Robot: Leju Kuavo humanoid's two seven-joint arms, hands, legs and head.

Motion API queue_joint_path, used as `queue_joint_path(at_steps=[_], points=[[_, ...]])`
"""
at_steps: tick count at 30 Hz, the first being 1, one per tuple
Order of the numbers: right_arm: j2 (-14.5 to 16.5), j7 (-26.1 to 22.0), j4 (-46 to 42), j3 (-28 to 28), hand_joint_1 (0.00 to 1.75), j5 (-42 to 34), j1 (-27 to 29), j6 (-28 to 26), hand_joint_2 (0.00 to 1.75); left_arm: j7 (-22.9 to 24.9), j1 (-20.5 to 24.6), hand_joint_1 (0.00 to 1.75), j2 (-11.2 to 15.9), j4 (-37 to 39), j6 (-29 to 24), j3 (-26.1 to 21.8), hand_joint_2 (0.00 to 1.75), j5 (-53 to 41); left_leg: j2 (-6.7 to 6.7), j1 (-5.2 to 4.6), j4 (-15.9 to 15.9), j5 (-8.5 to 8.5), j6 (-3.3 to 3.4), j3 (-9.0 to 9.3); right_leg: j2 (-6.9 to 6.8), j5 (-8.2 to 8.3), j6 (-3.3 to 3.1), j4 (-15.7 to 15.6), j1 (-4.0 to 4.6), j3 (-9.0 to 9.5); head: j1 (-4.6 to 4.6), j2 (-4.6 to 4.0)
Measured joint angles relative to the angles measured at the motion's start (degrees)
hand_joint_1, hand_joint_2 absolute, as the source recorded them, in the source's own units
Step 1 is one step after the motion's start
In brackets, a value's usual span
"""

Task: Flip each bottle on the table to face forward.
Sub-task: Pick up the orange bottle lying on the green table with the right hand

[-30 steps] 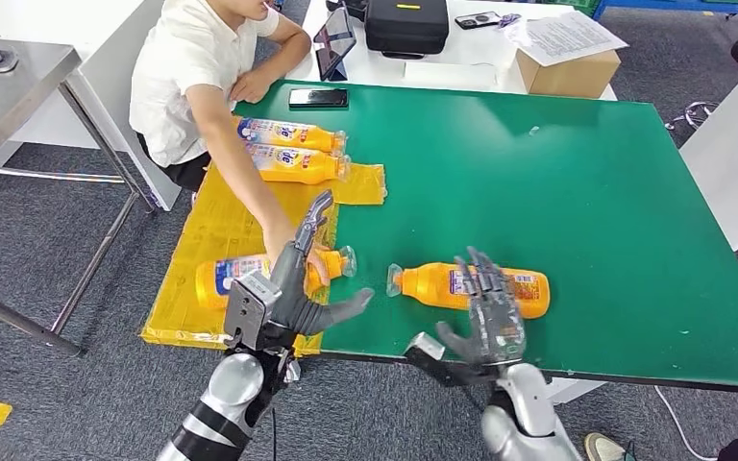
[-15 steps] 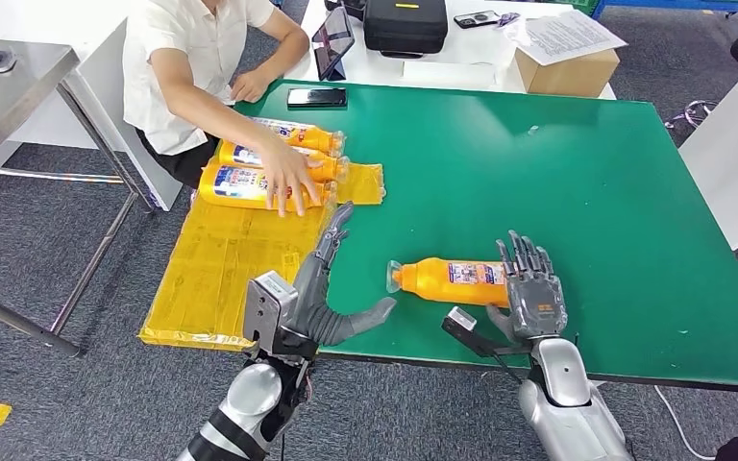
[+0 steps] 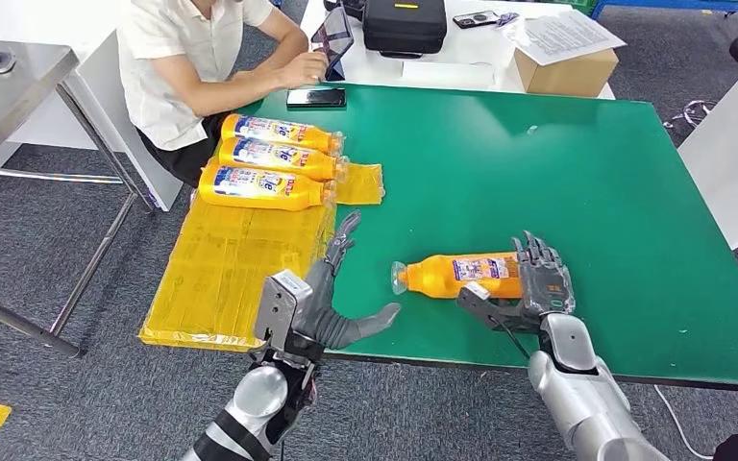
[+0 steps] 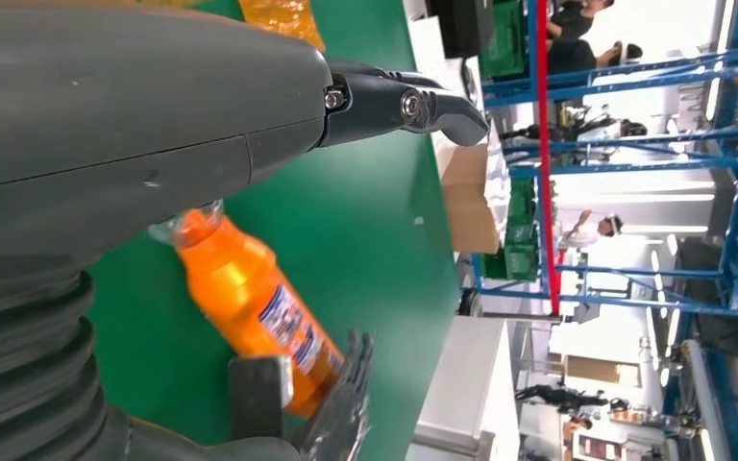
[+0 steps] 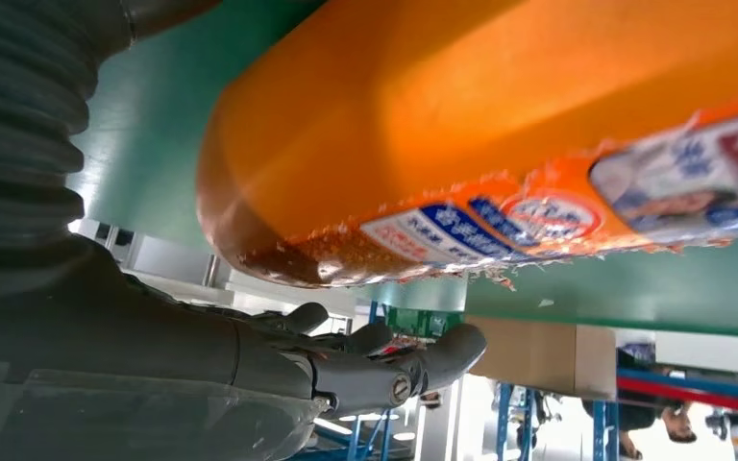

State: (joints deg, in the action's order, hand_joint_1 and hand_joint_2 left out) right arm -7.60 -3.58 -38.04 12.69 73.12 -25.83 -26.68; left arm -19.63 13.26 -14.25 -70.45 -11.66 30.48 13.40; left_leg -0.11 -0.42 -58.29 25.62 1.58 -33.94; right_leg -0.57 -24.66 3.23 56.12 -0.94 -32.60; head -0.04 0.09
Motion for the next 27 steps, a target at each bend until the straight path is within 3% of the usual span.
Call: queue_joint_path(at_steps=[7,16,20,27], points=[[-0.21,3.21,0.78,2.28,0.00,-0.08,-1.32,3.56,1.75,1.03,-0.03,0.00,0.00,0.05,0.35,0.05,1.75,-0.07,-0.04,0.00,0.00,-0.01,0.01,0.24,-0.01,0.00,-0.01,-0.02,-0.01,0.24,0.02,0.00],[-0.67,1.50,2.19,3.01,0.00,-2.72,-2.43,3.82,1.75,1.09,0.04,0.00,-0.02,0.05,1.04,0.49,1.75,-0.13,-0.02,-0.03,0.00,-0.04,0.06,0.34,0.00,0.03,0.03,-0.02,-0.02,0.34,0.00,0.00],[-0.68,0.92,2.86,3.09,1.71,-3.10,-2.70,4.19,1.75,1.09,0.10,0.00,-0.02,0.05,1.09,0.58,1.75,-0.13,-0.02,-0.02,0.00,-0.05,0.06,0.36,0.01,0.03,0.03,-0.02,-0.02,0.35,0.01,0.00],[-0.98,-3.97,5.24,3.40,1.75,-6.00,-4.01,7.58,1.75,1.07,0.93,0.00,-0.02,0.49,1.39,1.16,1.75,0.08,0.00,-0.02,0.00,-0.05,0.07,0.44,0.02,0.03,0.03,-0.02,-0.02,0.41,0.01,0.00]])
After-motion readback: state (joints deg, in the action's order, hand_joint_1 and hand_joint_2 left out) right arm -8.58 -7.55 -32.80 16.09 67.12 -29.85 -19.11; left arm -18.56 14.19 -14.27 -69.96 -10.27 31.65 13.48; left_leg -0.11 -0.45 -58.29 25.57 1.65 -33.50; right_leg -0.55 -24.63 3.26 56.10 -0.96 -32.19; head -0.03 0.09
